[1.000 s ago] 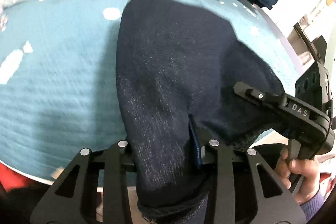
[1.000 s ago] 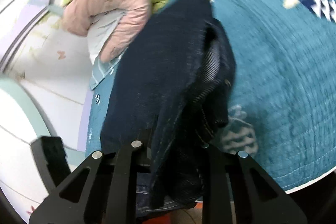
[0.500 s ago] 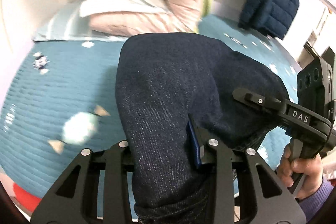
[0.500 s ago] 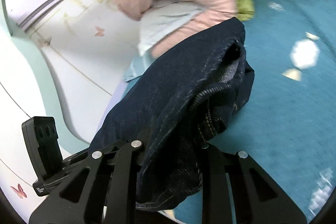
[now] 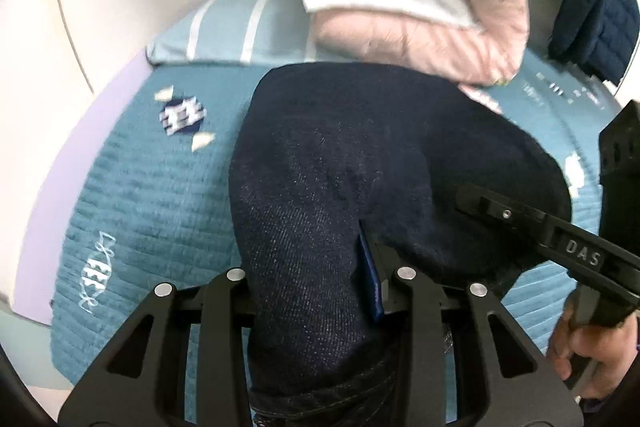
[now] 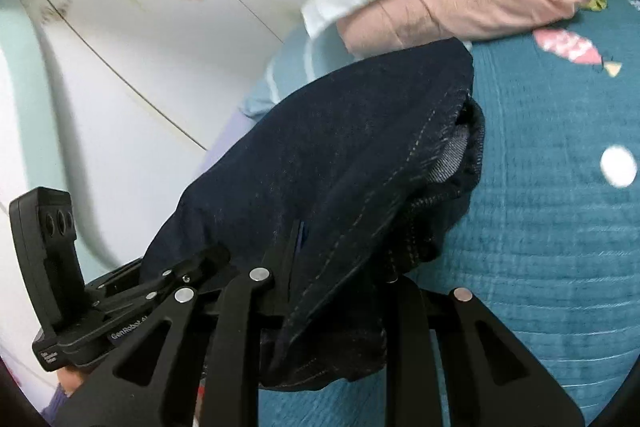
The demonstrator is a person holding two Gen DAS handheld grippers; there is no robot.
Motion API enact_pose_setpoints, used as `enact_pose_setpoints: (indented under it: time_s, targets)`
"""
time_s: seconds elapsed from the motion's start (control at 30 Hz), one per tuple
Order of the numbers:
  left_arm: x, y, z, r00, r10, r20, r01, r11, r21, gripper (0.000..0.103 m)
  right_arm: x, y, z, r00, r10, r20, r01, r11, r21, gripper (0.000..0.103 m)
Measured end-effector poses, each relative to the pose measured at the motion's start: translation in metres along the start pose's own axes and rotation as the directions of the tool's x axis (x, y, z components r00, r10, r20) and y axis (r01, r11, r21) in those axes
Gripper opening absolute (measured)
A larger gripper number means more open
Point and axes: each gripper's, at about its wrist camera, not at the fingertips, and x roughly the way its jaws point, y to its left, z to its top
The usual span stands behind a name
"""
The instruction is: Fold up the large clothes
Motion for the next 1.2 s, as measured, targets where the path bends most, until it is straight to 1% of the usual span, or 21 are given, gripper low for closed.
enact_pose_setpoints:
  time_s: [0.07, 0.1, 0.13, 0.17, 0.2, 0.23, 0.3, 0.37, 0.5, 0.57, 0.6, 0.67, 0.7, 0.77, 0.8, 0.83, 0.87, 0.9, 0.97, 1.07, 1.2]
  targets:
    - [0.014, 0.001, -0.015, 0.999, 0.025, -0.022, -0.024, 1.000, 0.013, 0.039, 0.011, -0.011, -0.013, 0.999, -0.036, -0.040, 0.037, 0.999, 0.026, 0.019]
    - [0.018, 0.001, -0.022, 0.999, 0.040, -0.030, -0.040, 0.999, 0.013, 0.045, 0.015, -0.017, -0.020, 0.997, -0.050, -0.059, 0.053, 0.998, 0.035, 0.022]
    - [0.022, 0.000, -0.030, 0.998, 0.055, -0.041, -0.055, 0.998, 0.009, 0.047, 0.016, -0.021, -0.027, 0.995, -0.069, -0.078, 0.072, 0.996, 0.044, 0.025]
    - [0.026, 0.001, -0.038, 0.996, 0.069, -0.049, -0.069, 0.998, -0.004, 0.056, 0.016, -0.029, -0.033, 0.993, -0.076, -0.091, 0.082, 0.994, 0.069, 0.028]
    - [0.027, 0.002, -0.044, 0.995, 0.084, -0.051, -0.085, 0.996, -0.018, 0.067, 0.016, -0.035, -0.036, 0.993, -0.068, -0.093, 0.077, 0.992, 0.095, 0.032]
    - [0.026, 0.005, -0.051, 0.995, 0.092, -0.047, -0.095, 0.994, -0.046, 0.069, 0.014, -0.044, -0.042, 0.992, -0.071, -0.106, 0.085, 0.987, 0.137, 0.044]
    - [0.023, 0.009, -0.058, 0.995, 0.085, -0.048, -0.089, 0.992, -0.086, 0.074, 0.007, -0.053, -0.048, 0.992, -0.050, -0.112, 0.069, 0.983, 0.173, 0.046]
    - [0.015, 0.010, -0.063, 0.992, 0.113, -0.057, -0.119, 0.986, -0.121, 0.081, -0.002, -0.052, -0.053, 0.990, -0.066, -0.121, 0.084, 0.985, 0.150, 0.046]
    - [-0.003, 0.008, -0.078, 0.988, 0.129, -0.079, -0.139, 0.980, -0.140, 0.082, -0.016, -0.059, -0.061, 0.985, -0.087, -0.151, 0.111, 0.980, 0.162, 0.048]
    - [-0.014, 0.009, -0.086, 0.988, 0.122, -0.091, -0.136, 0.975, -0.176, 0.082, -0.024, -0.062, -0.065, 0.980, -0.106, -0.167, 0.132, 0.979, 0.155, 0.048]
    - [-0.018, 0.009, -0.092, 0.988, 0.116, -0.105, -0.135, 0.972, -0.191, 0.085, -0.030, -0.064, -0.069, 0.978, -0.108, -0.178, 0.137, 0.978, 0.159, 0.048]
    - [-0.027, 0.009, -0.101, 0.987, 0.118, -0.112, -0.140, 0.966, -0.217, 0.085, -0.039, -0.068, -0.078, 0.974, -0.103, -0.203, 0.138, 0.976, 0.166, 0.049]
    - [-0.031, 0.010, -0.104, 0.987, 0.115, -0.109, -0.137, 0.964, -0.226, 0.085, -0.047, -0.069, -0.085, 0.971, -0.113, -0.209, 0.149, 0.975, 0.163, 0.049]
    - [-0.041, 0.010, -0.109, 0.986, 0.120, -0.117, -0.146, 0.958, -0.248, 0.085, -0.056, -0.064, -0.083, 0.970, -0.113, -0.217, 0.144, 0.981, 0.131, 0.050]
    - [-0.045, 0.009, -0.111, 0.982, 0.119, -0.146, -0.153, 0.955, -0.253, 0.086, -0.061, -0.061, -0.083, 0.968, -0.131, -0.215, 0.157, 0.981, 0.111, 0.050]
    - [-0.047, 0.005, -0.113, 0.975, 0.141, -0.174, -0.182, 0.952, -0.244, 0.086, -0.071, -0.059, -0.085, 0.970, -0.130, -0.205, 0.152, 0.984, 0.095, 0.050]
    - [-0.055, 0.000, -0.116, 0.972, 0.158, -0.176, -0.196, 0.953, -0.231, 0.086, -0.081, -0.058, -0.087, 0.974, -0.111, -0.198, 0.132, 0.987, 0.097, 0.050]
    - [-0.063, -0.004, -0.118, 0.976, 0.153, -0.158, -0.187, 0.956, -0.225, 0.086, -0.093, -0.056, -0.088, 0.977, -0.099, -0.187, 0.118, 0.988, 0.095, 0.050]
    - [-0.089, -0.017, -0.120, 0.980, 0.174, -0.098, -0.192, 0.958, -0.211, 0.086, -0.115, -0.048, -0.088, 0.981, -0.113, -0.157, 0.124, 0.991, 0.056, 0.050]
    - [-0.123, -0.034, -0.117, 0.985, 0.171, -0.025, -0.172, 0.960, -0.221, 0.086, -0.147, -0.031, -0.088, 0.985, -0.134, -0.111, 0.134, 0.991, -0.011, 0.051]
    - [-0.172, -0.072, -0.104, 0.980, 0.178, 0.093, -0.158, 0.968, -0.194, 0.088, -0.190, 0.001, -0.090, 0.985, -0.167, -0.049, 0.160, 0.980, -0.114, 0.060]
